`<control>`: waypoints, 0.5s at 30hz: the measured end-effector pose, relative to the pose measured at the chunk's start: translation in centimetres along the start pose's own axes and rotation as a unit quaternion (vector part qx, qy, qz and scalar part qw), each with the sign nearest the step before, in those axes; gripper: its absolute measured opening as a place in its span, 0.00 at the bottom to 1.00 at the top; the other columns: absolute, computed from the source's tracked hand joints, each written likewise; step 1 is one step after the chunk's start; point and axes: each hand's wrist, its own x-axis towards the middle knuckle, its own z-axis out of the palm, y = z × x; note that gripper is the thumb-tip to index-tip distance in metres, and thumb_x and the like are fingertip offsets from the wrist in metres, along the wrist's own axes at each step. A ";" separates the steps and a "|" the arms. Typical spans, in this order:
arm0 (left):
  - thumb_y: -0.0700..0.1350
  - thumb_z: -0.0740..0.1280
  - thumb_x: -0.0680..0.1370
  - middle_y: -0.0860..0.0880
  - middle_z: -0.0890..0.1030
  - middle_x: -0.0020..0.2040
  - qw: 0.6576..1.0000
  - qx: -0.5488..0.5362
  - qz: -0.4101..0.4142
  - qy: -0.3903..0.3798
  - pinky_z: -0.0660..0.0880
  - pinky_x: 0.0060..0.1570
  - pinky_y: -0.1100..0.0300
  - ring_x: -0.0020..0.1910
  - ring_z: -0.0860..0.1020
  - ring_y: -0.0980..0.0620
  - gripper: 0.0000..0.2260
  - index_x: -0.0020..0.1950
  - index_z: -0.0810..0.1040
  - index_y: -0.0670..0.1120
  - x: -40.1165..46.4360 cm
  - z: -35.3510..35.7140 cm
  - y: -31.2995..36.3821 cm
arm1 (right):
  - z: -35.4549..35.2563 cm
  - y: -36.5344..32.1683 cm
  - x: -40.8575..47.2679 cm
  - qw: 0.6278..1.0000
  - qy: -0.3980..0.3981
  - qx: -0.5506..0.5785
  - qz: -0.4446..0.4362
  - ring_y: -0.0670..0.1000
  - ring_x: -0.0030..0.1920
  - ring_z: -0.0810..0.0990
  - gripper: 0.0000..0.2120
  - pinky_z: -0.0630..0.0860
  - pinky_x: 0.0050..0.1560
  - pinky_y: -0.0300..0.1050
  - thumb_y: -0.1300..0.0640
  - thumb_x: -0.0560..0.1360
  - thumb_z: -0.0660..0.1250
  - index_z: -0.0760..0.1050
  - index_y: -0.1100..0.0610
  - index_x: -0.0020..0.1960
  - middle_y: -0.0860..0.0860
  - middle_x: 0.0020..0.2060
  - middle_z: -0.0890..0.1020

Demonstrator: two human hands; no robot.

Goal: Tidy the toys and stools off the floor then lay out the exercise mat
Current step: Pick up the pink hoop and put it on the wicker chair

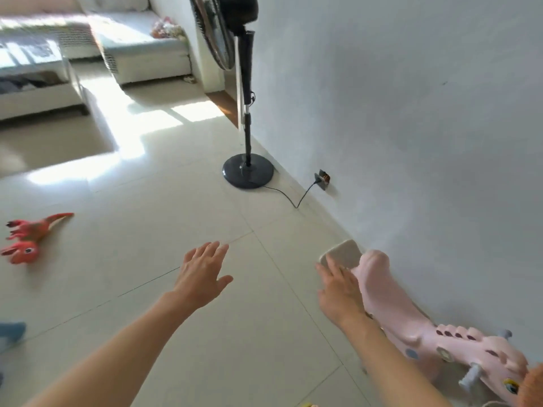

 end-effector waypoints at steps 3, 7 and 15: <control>0.54 0.61 0.78 0.50 0.59 0.76 0.998 0.011 -0.066 -0.001 0.51 0.72 0.55 0.76 0.54 0.51 0.30 0.76 0.54 0.47 -3.9 -0.7 -6.6 | 1.4 -6.7 0.6 0.998 -0.004 -0.013 -0.062 0.51 0.76 0.50 0.30 0.48 0.75 0.47 0.62 0.75 0.56 0.54 0.52 0.76 0.53 0.77 0.49; 0.56 0.60 0.78 0.51 0.56 0.77 0.988 0.022 -0.155 0.005 0.51 0.72 0.56 0.76 0.54 0.52 0.30 0.77 0.52 0.49 -9.6 -1.5 -13.9 | 2.6 -15.2 0.6 0.989 -0.015 -0.024 -0.147 0.50 0.76 0.49 0.29 0.47 0.74 0.46 0.58 0.77 0.57 0.54 0.51 0.76 0.52 0.77 0.49; 0.56 0.61 0.78 0.50 0.58 0.76 0.942 0.002 -0.335 0.038 0.53 0.73 0.55 0.76 0.55 0.51 0.31 0.76 0.54 0.48 -20.2 -1.8 -20.8 | 3.8 -27.5 0.6 0.944 -0.051 -0.045 -0.323 0.49 0.77 0.48 0.28 0.45 0.75 0.46 0.57 0.79 0.57 0.52 0.50 0.76 0.51 0.77 0.47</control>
